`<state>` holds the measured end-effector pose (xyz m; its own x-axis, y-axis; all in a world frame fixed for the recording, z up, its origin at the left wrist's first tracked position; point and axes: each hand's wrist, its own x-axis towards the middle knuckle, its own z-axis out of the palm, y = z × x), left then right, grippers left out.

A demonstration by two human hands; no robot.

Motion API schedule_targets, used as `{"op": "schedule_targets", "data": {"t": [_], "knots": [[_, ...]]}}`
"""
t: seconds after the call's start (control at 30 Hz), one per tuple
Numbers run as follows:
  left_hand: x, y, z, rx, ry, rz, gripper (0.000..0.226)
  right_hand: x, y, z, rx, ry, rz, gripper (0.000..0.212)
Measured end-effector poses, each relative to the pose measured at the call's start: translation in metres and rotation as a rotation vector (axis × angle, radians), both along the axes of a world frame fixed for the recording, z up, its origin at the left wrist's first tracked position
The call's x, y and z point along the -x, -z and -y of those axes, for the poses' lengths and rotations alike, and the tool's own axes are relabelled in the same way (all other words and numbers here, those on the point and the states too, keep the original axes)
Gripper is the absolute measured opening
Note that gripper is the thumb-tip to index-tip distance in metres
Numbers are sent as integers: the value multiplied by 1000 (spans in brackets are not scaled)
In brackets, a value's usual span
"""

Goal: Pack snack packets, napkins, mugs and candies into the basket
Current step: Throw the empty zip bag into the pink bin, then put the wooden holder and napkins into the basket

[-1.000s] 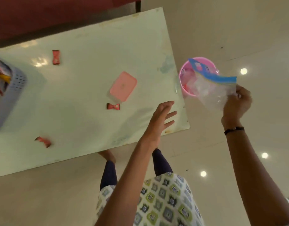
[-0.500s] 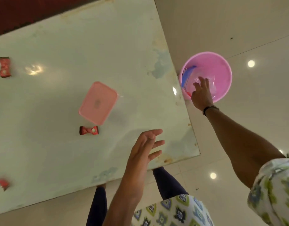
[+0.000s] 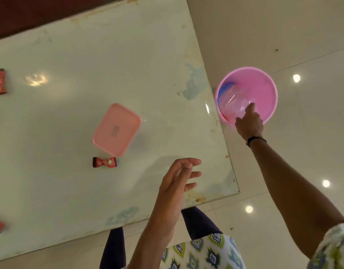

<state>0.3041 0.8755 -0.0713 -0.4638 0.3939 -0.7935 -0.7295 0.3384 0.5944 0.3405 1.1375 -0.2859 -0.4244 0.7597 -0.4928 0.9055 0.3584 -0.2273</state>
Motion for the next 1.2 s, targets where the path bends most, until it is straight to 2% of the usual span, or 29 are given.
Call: {"op": "schedule_targets", "data": {"t": [0.07,0.13,0.23,0.3,0.37,0.43,0.6,0.8,0.93,1.2], "knots": [[3,1,4,5,-3,-10,25,4,6,1,90,60,-46,48],[5,5,8,20,-10,-18,25,13,10,0,127,0,-4,38],[6,8,15,35,-27,-25,26,25,10,-2,316,-127,113,43],[5,6,20,30,-43,-17,26,24,7,-3,338,-197,164,48],[5,0,26,22,-58,-12,26,22,-7,-1,197,-154,128,50],[5,-8,33,11,-66,-21,26,21,-31,5,11,-121,-34,45],[15,-36,58,-2,-147,-50,25,29,-113,45,-149,-176,-394,31],[36,-71,123,9,-309,-79,23,62,-190,160,-88,-361,-633,24],[49,-89,194,5,-355,-118,24,89,-217,255,55,-434,-661,23],[75,-94,349,51,-477,-140,24,133,-232,420,188,-519,-683,21]]}}
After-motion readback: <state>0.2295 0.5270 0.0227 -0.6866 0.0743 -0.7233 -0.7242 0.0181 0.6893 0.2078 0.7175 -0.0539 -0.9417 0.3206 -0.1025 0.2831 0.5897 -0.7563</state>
